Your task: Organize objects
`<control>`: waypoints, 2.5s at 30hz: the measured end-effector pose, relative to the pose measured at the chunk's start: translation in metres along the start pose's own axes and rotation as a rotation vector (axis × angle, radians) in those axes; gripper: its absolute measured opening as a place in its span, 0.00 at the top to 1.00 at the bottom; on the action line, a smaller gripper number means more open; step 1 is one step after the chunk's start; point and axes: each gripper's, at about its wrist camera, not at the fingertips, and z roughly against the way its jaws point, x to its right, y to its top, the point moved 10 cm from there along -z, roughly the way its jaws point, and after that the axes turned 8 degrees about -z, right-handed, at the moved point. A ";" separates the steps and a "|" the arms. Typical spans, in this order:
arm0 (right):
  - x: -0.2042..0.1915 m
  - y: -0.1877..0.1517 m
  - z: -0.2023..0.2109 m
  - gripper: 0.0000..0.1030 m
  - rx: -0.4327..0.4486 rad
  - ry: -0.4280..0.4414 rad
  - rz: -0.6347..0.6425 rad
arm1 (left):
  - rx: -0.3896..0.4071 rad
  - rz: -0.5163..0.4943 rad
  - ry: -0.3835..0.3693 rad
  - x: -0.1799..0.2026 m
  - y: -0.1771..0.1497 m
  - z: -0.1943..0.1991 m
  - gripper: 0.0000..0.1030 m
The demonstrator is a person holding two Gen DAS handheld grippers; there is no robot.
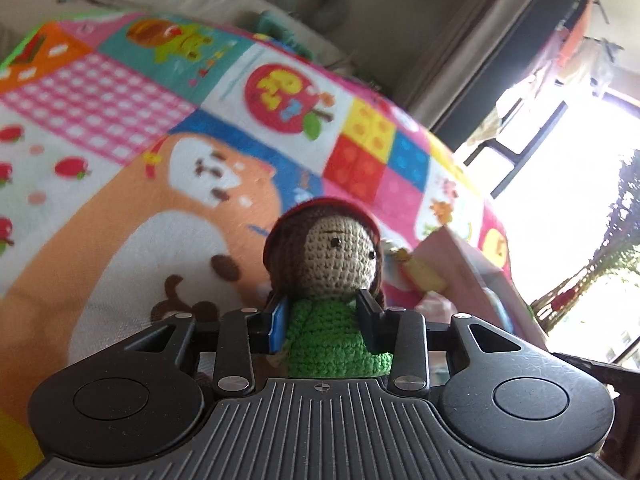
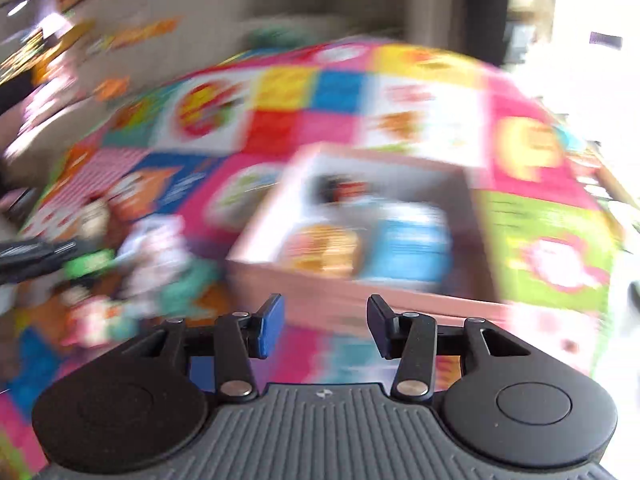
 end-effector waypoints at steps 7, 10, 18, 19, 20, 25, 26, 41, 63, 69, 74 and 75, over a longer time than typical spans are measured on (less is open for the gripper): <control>0.072 0.005 -0.027 0.45 0.055 0.057 -0.319 | 0.066 -0.107 -0.045 0.053 0.017 0.054 0.95; 0.066 0.006 -0.036 0.36 0.073 0.071 -0.342 | 0.024 -0.144 -0.005 0.066 0.006 0.057 0.94; 0.028 -0.011 -0.015 0.31 0.114 0.143 -0.232 | -0.113 -0.385 0.092 0.083 -0.025 0.060 0.89; 0.024 -0.017 -0.010 0.28 0.116 0.146 -0.209 | -0.136 -0.456 0.070 0.099 -0.033 0.061 0.89; 0.020 -0.025 -0.007 0.24 0.103 0.156 -0.193 | -0.153 -0.509 0.042 0.114 -0.042 0.060 0.89; 0.004 -0.066 -0.012 0.05 -0.028 0.164 -0.164 | -0.267 -0.680 -0.010 0.172 -0.100 0.028 0.86; 0.003 -0.074 -0.015 0.04 -0.055 0.141 -0.153 | -0.289 -0.725 0.007 0.178 -0.110 0.019 0.86; 0.004 -0.091 -0.028 0.00 -0.113 -0.006 -0.050 | -0.455 -0.792 -0.172 0.228 -0.162 -0.019 0.34; 0.009 -0.085 -0.019 0.00 -0.053 0.115 -0.131 | -0.300 -0.534 0.136 0.060 -0.026 0.011 0.29; -0.030 -0.090 -0.008 0.00 -0.065 0.199 -0.014 | -0.319 -0.447 0.076 0.057 -0.037 -0.010 0.34; -0.115 -0.100 0.010 0.00 -0.084 0.357 0.176 | -0.296 -0.426 0.096 0.051 -0.039 0.004 0.50; -0.131 -0.101 0.012 0.00 -0.085 0.382 0.207 | -0.293 -0.421 0.106 0.048 -0.039 0.008 0.51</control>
